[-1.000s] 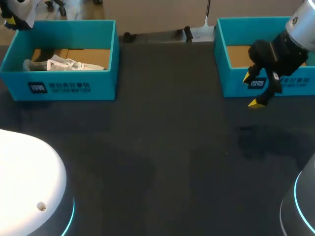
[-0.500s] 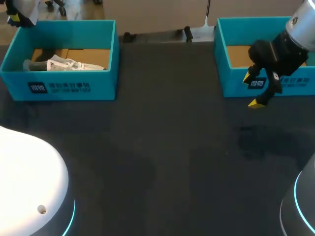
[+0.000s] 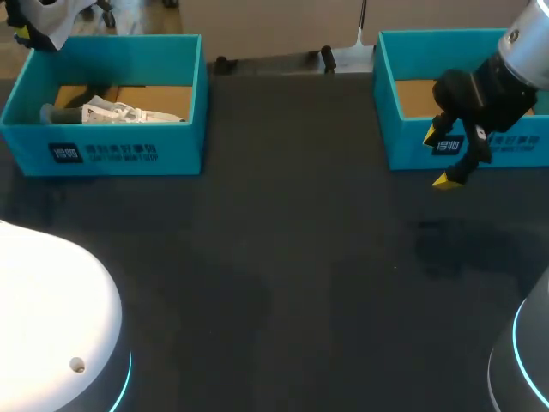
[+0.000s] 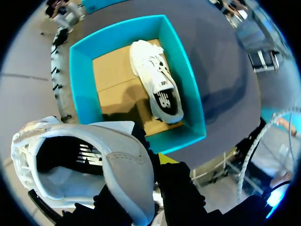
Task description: Take the shoe out of the shoebox, open the shoe tongue, remove and reinsert the insole, then place the shoe into the shoebox
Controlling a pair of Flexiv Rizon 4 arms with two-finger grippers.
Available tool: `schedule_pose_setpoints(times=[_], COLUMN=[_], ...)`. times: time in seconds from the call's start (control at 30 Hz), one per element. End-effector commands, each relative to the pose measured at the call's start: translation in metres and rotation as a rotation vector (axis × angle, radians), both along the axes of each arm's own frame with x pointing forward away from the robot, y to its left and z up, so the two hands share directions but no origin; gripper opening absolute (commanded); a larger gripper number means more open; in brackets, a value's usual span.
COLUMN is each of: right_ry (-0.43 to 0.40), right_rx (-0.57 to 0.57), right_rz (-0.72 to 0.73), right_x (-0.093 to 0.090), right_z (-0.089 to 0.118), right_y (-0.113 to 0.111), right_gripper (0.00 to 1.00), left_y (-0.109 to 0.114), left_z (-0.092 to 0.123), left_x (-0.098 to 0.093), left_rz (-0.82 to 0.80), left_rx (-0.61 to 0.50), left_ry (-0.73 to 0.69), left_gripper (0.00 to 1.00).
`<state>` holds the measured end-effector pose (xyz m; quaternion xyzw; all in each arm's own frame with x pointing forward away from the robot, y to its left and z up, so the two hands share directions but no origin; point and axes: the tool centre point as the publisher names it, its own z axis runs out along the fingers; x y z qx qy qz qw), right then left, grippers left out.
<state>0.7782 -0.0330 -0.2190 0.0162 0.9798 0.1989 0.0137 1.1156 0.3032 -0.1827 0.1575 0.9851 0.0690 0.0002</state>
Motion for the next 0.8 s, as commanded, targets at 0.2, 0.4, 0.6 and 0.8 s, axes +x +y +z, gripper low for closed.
schedule_pose_setpoints(times=[0.2,0.4,0.6,0.8], right_ry=[0.0,0.0,0.0,0.0], right_rx=[-0.002,-0.002,-0.002,-0.002], right_rz=[0.0,0.0,0.0,0.0], right_x=[0.0,0.0,0.0,0.0], right_z=[-0.001,-0.001,-0.001,-0.001], right_y=[0.0,0.0,0.0,0.0], right_gripper=[1.0,1.0,1.0,1.0], left_y=[0.017,0.018,0.014,0.015], left_z=[0.01,0.008,0.008,0.015], left_x=[-0.004,-0.001,0.009,0.014], left_rz=[-0.61,-1.039,-1.29,-1.363], left_rx=[0.069,0.158,0.154,0.097], left_ry=[0.031,0.092,0.135,0.117], left_gripper=[0.0,0.0,0.0,0.0])
